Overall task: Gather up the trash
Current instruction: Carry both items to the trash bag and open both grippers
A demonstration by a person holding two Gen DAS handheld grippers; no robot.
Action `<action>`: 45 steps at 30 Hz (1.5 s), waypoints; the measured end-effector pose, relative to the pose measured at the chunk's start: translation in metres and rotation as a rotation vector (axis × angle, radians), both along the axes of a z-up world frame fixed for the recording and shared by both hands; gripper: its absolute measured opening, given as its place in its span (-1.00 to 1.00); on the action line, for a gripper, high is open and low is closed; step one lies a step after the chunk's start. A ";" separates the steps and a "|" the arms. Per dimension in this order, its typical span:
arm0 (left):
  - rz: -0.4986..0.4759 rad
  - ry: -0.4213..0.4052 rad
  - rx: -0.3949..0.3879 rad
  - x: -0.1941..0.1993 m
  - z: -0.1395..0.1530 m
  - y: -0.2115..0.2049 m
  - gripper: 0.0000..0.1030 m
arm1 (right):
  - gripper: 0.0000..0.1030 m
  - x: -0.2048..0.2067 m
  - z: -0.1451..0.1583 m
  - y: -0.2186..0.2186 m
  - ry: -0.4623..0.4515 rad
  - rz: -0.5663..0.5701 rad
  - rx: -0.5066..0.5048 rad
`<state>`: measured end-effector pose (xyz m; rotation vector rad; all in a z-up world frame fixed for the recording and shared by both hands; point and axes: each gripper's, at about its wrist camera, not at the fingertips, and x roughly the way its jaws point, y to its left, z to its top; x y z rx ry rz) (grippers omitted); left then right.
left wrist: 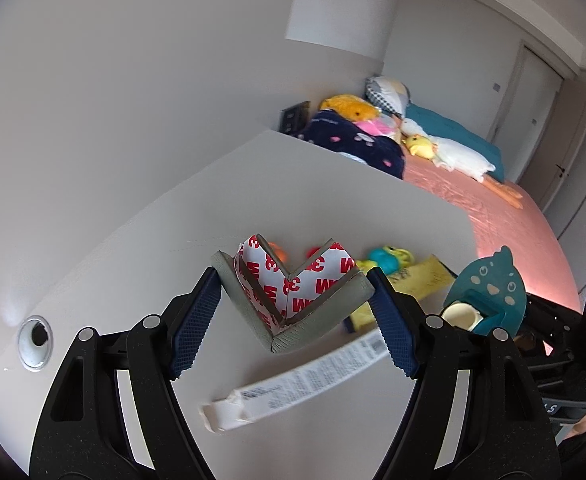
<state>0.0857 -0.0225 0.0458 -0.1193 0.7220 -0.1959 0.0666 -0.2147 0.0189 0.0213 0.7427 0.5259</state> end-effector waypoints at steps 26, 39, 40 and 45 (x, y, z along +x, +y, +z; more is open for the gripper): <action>-0.179 0.025 0.012 -0.030 -0.008 -0.124 0.41 | 0.18 -0.051 0.003 -0.126 -0.028 -0.174 0.087; -0.296 0.042 0.036 -0.046 -0.019 -0.191 0.41 | 0.18 -0.075 -0.005 -0.189 -0.028 -0.289 0.104; -0.307 0.043 0.041 -0.047 -0.020 -0.196 0.41 | 0.18 -0.076 -0.005 -0.193 -0.029 -0.296 0.104; -0.358 0.047 0.057 -0.051 -0.022 -0.220 0.42 | 0.18 -0.085 -0.008 -0.219 -0.029 -0.349 0.106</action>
